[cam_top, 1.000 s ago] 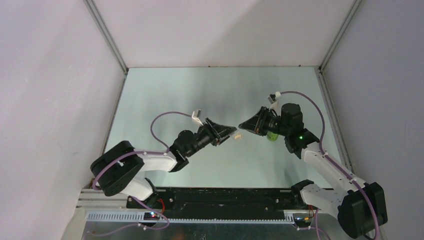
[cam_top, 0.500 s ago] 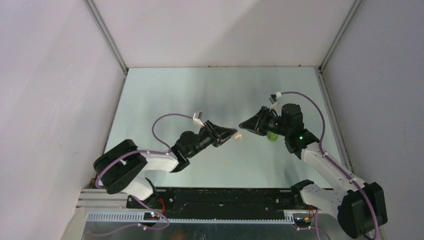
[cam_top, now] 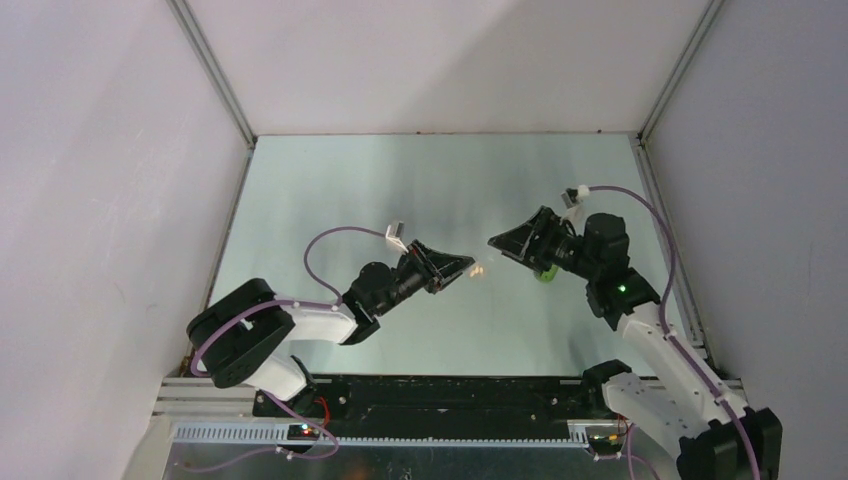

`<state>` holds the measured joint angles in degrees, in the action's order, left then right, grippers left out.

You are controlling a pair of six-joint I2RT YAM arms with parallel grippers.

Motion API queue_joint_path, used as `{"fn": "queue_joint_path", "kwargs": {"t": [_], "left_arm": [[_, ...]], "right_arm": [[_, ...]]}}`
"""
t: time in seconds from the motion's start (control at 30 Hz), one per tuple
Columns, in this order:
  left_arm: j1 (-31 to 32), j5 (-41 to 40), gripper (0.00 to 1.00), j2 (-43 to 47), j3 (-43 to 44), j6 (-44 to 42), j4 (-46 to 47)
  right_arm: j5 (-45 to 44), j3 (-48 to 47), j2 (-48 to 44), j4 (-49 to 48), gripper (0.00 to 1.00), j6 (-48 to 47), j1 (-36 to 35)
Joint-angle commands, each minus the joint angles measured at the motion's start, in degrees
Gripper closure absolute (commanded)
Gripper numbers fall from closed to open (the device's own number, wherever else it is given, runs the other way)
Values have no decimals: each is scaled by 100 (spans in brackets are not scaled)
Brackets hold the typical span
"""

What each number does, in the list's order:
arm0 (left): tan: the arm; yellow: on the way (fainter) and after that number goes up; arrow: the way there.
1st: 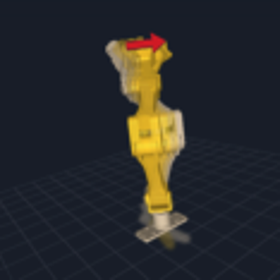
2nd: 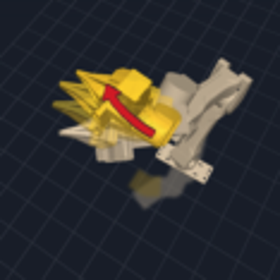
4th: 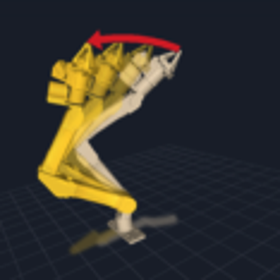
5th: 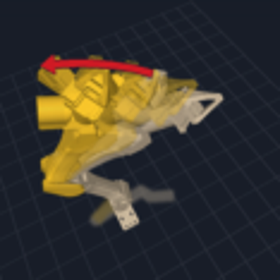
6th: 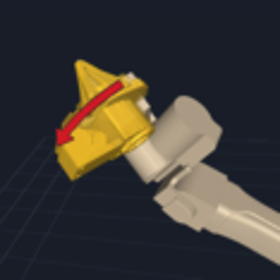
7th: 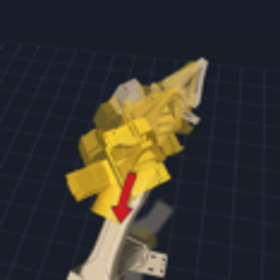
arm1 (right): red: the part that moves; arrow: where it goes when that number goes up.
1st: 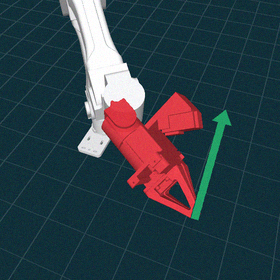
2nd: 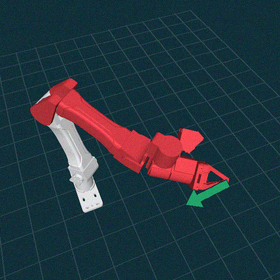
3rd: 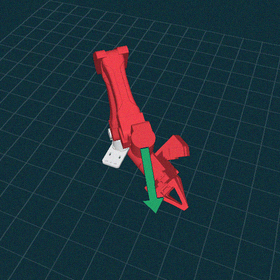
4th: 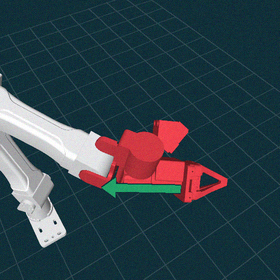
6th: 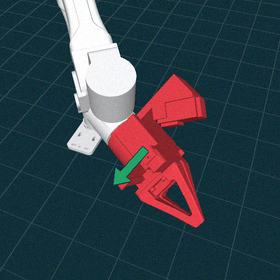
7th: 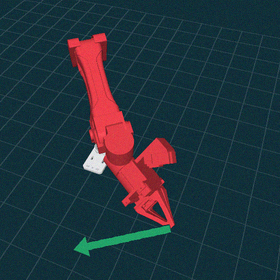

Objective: Sort the pills into containers

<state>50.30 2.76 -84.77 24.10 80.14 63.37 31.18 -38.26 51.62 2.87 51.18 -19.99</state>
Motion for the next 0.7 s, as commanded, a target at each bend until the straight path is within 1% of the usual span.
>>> {"fn": "queue_joint_path", "kwargs": {"t": [0.0, 0.07, 0.2, 0.33, 0.5, 0.67], "left_arm": [[24, -36, 100, 80, 94, 28, 283], [23, -61, 100, 131, 168, 28, 181], [26, -31, 100, 186, 346, -24, 23], [24, -30, 100, 249, 401, -64, -65], [25, -9, 100, 302, 468, -130, -188], [28, 43, 100, 291, 547, -165, -290]], "right_arm": [[-593, -32, -514, 496, 27, 130, 295], [-726, -32, -602, 694, 31, 354, 449], [-672, -32, -517, 748, 40, 527, 525], [-462, -43, -266, 824, 44, 502, 550], [244, -101, -59, 599, 45, 328, 507], [767, -151, -166, 311, 40, 125, 407]]}}
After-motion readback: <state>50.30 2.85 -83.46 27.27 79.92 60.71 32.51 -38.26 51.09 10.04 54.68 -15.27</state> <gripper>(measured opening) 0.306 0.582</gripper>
